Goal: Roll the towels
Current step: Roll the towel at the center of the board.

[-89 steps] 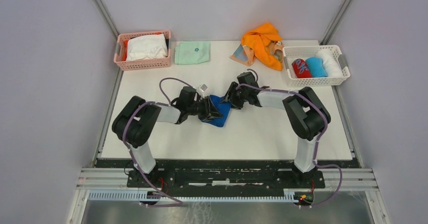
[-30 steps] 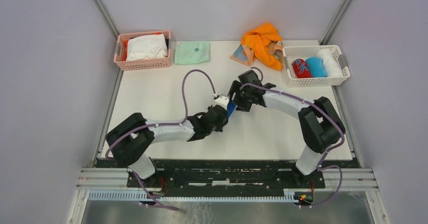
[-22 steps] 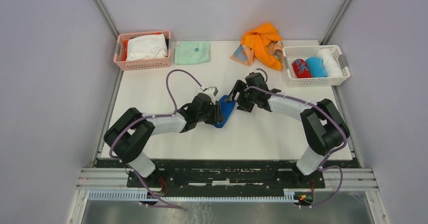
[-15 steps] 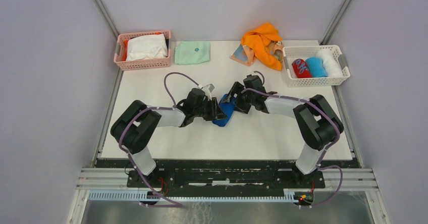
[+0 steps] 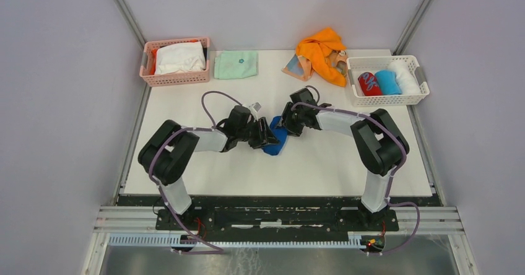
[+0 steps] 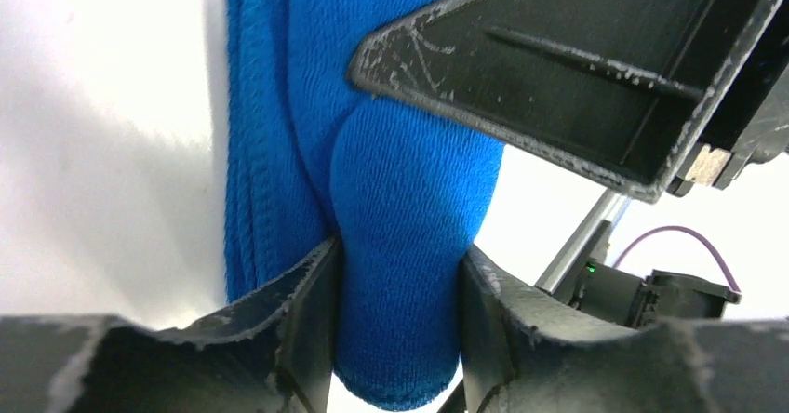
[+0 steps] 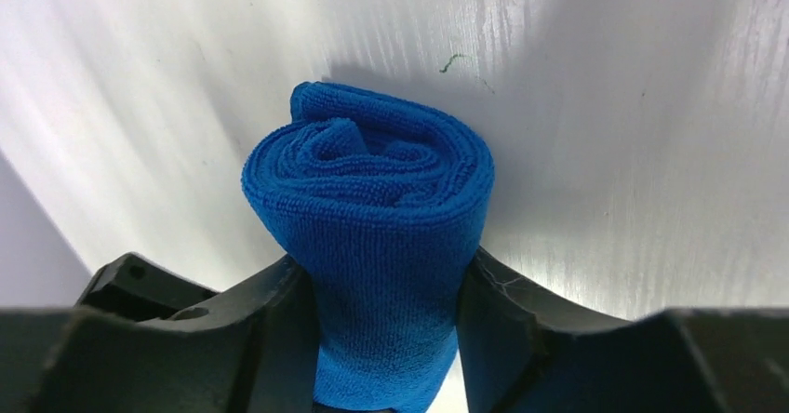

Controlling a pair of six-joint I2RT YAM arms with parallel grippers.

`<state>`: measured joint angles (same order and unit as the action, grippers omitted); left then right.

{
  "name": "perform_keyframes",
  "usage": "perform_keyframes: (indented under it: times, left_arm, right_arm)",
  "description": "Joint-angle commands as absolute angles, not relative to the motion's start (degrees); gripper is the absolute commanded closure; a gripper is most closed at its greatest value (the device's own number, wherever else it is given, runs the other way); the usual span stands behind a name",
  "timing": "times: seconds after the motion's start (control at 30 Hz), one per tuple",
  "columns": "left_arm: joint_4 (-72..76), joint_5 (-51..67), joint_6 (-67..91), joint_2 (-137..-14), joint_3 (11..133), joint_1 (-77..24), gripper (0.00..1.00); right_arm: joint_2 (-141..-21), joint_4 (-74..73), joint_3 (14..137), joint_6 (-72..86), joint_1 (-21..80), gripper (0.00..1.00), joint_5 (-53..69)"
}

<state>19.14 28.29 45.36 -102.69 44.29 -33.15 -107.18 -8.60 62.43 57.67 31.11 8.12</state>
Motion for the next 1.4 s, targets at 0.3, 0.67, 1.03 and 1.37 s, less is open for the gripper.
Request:
perform_keyframes:
  times: [0.3, 0.67, 1.03, 1.37]
  left_arm:
    - [-12.87, -24.75, 38.30, -80.56, 48.53, -53.73, 0.25]
    - [-10.71, -51.01, 24.06, -94.01, 60.69, -70.08, 0.24]
    - [-5.12, -54.56, 17.50, -106.24, 61.41, -71.80, 0.24]
    - [-7.64, -32.73, 30.73, -100.75, 54.60, -61.42, 0.35]
  right_arm:
    - [-110.31, -33.74, 72.54, 54.06, 34.73, 0.49, -7.63]
    - [-110.63, -35.40, 73.62, 53.97, 34.98, 0.48, -7.18]
    - [-110.69, -34.59, 73.77, 52.86, 34.99, 0.48, -4.97]
    - [-105.63, -26.85, 70.20, 50.65, 34.31, 0.38, 0.76]
